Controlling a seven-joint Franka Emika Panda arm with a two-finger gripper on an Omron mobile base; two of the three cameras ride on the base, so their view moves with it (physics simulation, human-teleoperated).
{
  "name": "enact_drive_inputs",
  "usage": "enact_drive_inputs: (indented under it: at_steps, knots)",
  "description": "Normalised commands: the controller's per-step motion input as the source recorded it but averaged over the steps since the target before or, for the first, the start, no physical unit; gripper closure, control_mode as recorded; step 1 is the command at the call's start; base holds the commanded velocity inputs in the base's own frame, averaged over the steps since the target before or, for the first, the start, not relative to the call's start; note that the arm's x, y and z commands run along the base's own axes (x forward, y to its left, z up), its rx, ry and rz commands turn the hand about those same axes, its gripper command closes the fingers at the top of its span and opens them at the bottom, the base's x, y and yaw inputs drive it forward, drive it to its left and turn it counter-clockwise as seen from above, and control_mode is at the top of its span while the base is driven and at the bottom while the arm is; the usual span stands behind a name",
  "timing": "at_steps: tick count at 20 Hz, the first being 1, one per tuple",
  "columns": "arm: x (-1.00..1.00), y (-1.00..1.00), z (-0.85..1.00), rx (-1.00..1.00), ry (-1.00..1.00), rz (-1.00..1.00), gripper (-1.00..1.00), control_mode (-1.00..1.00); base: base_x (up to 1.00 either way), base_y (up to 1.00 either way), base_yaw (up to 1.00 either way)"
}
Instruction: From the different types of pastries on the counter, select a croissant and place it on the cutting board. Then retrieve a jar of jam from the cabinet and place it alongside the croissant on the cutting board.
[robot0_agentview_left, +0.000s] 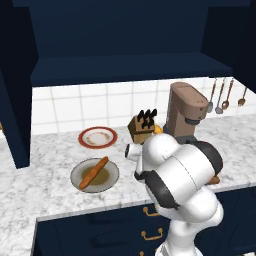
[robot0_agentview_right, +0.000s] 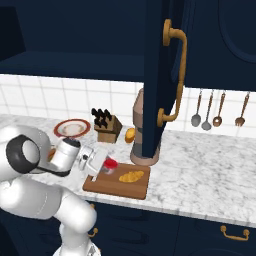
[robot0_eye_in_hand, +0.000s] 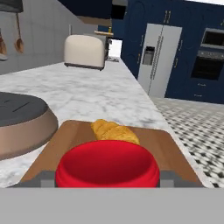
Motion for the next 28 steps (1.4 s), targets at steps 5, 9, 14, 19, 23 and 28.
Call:
enact_drive_inputs:
  at_steps: [5,9,14,19,23,28]
  knots:
    - [0.0,0.0,-0.68,0.0,-0.04,0.0,1.0,-1.0,0.0,0.0,0.0]
    - [0.0,0.01,-0.22,0.0,-0.01,0.0,-1.0,-1.0,0.0,0.0,0.0]
    - [-0.39,0.11,0.21,0.05,-0.03,0.02,-1.0,-1.0,0.0,0.0,0.0]
    - [-0.86,0.17,0.64,0.1,-0.03,0.02,-1.0,-1.0,0.0,0.0,0.0]
    - [-0.86,0.1,0.92,0.1,-0.01,0.02,-1.0,-1.0,0.0,0.0,0.0]
    - [-0.71,0.39,1.0,0.11,0.0,0.22,-1.0,-1.0,0.0,0.0,0.0]
